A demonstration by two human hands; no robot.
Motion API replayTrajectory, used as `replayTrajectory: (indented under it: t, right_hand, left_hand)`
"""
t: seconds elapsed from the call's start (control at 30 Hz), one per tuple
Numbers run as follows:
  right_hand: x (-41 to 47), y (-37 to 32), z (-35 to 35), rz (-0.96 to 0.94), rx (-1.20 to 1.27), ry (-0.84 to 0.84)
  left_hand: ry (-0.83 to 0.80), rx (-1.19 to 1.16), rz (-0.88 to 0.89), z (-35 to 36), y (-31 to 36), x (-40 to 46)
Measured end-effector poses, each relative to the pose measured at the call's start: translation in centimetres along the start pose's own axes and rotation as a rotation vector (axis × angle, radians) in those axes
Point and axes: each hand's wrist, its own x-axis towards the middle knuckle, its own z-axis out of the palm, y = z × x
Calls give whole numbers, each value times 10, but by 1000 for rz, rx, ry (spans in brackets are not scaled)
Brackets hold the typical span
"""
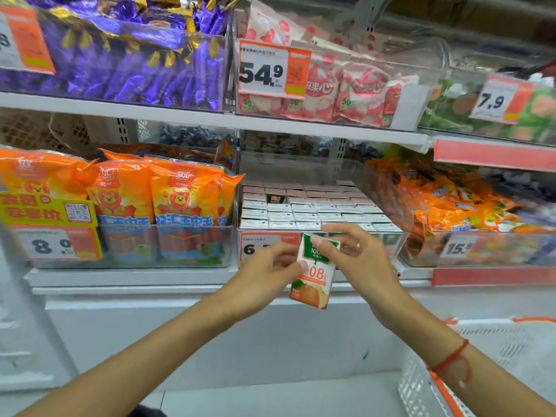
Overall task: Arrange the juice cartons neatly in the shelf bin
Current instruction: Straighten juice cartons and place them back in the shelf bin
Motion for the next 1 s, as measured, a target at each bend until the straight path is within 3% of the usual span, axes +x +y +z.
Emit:
replayTrajectory:
  t: [0.2,0.37,0.73,1.0]
  right_hand:
    - [-2,12,4,160,63,-38]
    - [1,15,2,293,128,-198]
    - [1,14,-11,209,98,-490]
    - [-2,19,-6,154,44,-431]
  left_hand:
    - [-40,-81,-49,3,-9,0]
    - [69,-205,-108,6,-11,4]
    - [273,-340,-80,6,-18,11]
    - [306,-222,-43,1,-22,11]
